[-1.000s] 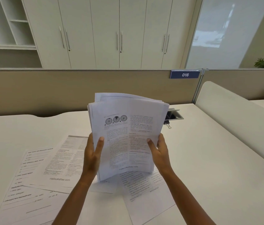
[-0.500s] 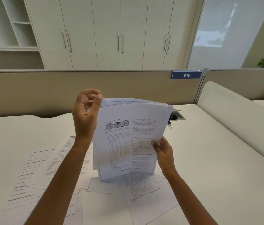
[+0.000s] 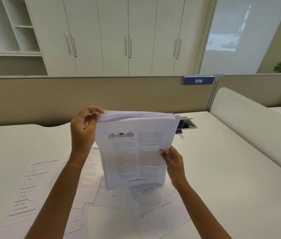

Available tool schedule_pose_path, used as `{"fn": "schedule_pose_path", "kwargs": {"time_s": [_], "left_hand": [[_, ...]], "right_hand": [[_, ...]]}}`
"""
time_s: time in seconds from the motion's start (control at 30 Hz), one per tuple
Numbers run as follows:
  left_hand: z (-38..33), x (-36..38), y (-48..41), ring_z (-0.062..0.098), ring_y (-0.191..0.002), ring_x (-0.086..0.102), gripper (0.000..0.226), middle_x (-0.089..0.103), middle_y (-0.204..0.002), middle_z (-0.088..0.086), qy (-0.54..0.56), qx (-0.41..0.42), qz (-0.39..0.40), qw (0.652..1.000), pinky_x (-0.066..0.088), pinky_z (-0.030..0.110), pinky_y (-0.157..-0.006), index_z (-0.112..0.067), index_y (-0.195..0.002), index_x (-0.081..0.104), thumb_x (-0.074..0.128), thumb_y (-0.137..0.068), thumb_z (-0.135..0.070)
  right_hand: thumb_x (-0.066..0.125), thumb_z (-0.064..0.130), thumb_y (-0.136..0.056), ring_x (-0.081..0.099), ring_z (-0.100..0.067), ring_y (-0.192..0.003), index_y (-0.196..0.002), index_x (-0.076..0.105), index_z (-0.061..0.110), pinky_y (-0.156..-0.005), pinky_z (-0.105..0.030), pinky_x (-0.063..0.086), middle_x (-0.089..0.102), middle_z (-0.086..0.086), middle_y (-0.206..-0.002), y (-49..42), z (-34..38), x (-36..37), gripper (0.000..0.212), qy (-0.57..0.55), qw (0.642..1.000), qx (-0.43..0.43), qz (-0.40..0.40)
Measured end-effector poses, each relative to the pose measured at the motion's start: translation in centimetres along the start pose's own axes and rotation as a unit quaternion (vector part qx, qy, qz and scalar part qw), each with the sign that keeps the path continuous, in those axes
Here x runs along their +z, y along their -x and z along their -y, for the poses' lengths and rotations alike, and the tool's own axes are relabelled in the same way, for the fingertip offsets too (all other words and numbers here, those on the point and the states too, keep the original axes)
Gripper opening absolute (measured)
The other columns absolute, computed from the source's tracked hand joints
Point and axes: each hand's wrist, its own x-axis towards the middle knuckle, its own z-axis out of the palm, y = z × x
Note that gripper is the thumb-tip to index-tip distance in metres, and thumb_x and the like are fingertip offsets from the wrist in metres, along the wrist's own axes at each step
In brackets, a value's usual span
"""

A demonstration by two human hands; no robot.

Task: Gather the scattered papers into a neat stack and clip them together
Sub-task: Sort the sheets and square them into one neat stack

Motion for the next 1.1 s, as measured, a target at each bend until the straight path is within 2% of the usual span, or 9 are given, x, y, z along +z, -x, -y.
{"fn": "schedule_pose_path", "kwargs": {"time_s": [0.13, 0.27, 0.37, 0.5, 0.57, 0.67, 0.8, 0.97, 1.1], "left_hand": [[-0.3, -0.5, 0.4, -0.010, -0.075, 0.053, 0.019, 0.058, -0.080, -0.014, -0.005, 0.019, 0.021, 1.000, 0.038, 0.000, -0.070, -0.009, -0.081, 0.060, 0.041, -0.082, -0.009], [-0.8, -0.7, 0.7, -0.008, -0.081, 0.053, 0.010, 0.061, -0.081, -0.025, -0.005, 0.036, 0.070, 0.997, 0.038, 0.003, -0.070, -0.031, -0.078, 0.057, 0.050, -0.081, -0.037], [-1.1, -0.2, 0.4, -0.011, -0.077, 0.056, 0.004, 0.059, -0.082, -0.019, -0.019, 0.048, 0.047, 0.998, 0.041, 0.003, -0.071, -0.023, -0.079, 0.059, 0.063, -0.080, -0.024], [-1.3, 0.6, 0.1, 0.008, -0.073, 0.054, 0.010, 0.060, -0.076, -0.012, 0.052, -0.060, 0.010, 0.997, 0.045, 0.022, -0.067, -0.019, -0.078, 0.061, 0.061, -0.085, -0.012], [-1.2, 0.6, 0.1, 0.008, -0.069, 0.050, 0.021, 0.059, -0.069, -0.015, 0.097, -0.102, -0.014, 0.990, 0.043, 0.017, -0.062, -0.026, -0.072, 0.059, 0.058, -0.087, -0.011], [-1.0, 0.4, 0.2, 0.004, -0.059, 0.050, 0.025, 0.054, -0.065, -0.009, 0.163, -0.150, -0.055, 0.974, 0.041, 0.017, -0.055, -0.026, -0.070, 0.054, 0.053, -0.089, -0.010], [-0.6, 0.2, 0.4, -0.003, -0.044, 0.053, 0.026, 0.056, -0.047, -0.019, 0.193, -0.194, -0.064, 0.960, 0.037, 0.007, -0.040, -0.024, -0.068, 0.050, 0.047, -0.091, -0.011], [-0.3, -0.2, 0.0, 0.003, -0.052, 0.055, 0.023, 0.054, -0.064, -0.010, 0.240, -0.246, -0.094, 0.934, 0.040, 0.008, -0.041, -0.025, -0.068, 0.052, 0.048, -0.089, -0.016], [-0.2, -0.9, -0.3, 0.000, -0.049, 0.054, 0.025, 0.052, -0.064, -0.010, 0.219, -0.227, -0.109, 0.942, 0.039, 0.008, -0.041, -0.025, -0.067, 0.051, 0.049, -0.089, -0.014]], "right_hand": [[0.047, 0.005, -0.092, 0.064, -0.018, -0.083, -0.089, 0.060, 0.026, -0.071, -0.030, 0.054, 0.066, 0.005, -0.092, -0.2, -0.1, 0.1, 0.025, -0.022, 0.999, 0.012, -0.023], [0.047, 0.004, -0.091, 0.066, -0.013, -0.075, -0.089, 0.061, 0.025, -0.063, -0.023, 0.053, 0.068, 0.008, -0.089, -0.1, -0.1, -0.2, 0.025, -0.049, 0.998, 0.024, -0.031], [0.046, 0.003, -0.091, 0.065, -0.017, -0.079, -0.090, 0.061, 0.024, -0.066, -0.028, 0.053, 0.067, 0.006, -0.091, 0.1, -0.1, -0.3, 0.025, -0.056, 0.998, 0.027, -0.025], [0.046, 0.003, -0.091, 0.065, -0.014, -0.079, -0.098, 0.061, 0.015, -0.067, -0.026, 0.055, 0.067, 0.006, -0.093, 0.2, 0.2, -0.6, 0.020, -0.051, 0.998, 0.023, -0.007], [0.046, 0.004, -0.092, 0.067, -0.011, -0.076, -0.094, 0.061, 0.019, -0.063, -0.024, 0.057, 0.067, 0.006, -0.092, 0.4, 0.3, -0.6, 0.021, -0.050, 0.998, 0.022, 0.005], [0.046, 0.006, -0.092, 0.066, -0.016, -0.078, -0.093, 0.059, 0.020, -0.067, -0.026, 0.057, 0.067, 0.002, -0.093, 0.5, 0.4, -0.6, 0.020, -0.042, 0.999, 0.021, 0.016], [0.045, 0.004, -0.092, 0.064, -0.019, -0.081, -0.093, 0.059, 0.019, -0.068, -0.026, 0.056, 0.065, 0.000, -0.095, 0.6, 0.3, -0.5, 0.020, -0.038, 0.999, 0.019, 0.011], [0.046, 0.003, -0.092, 0.064, -0.014, -0.078, -0.092, 0.060, 0.021, -0.067, -0.024, 0.055, 0.066, 0.003, -0.093, 0.5, 0.7, -0.3, 0.023, -0.045, 0.999, 0.012, 0.004], [0.046, 0.003, -0.092, 0.062, -0.020, -0.079, -0.089, 0.059, 0.021, -0.070, -0.026, 0.053, 0.064, 0.003, -0.094, 0.1, 1.0, -0.1, 0.022, -0.018, 1.000, -0.006, 0.004]]}}
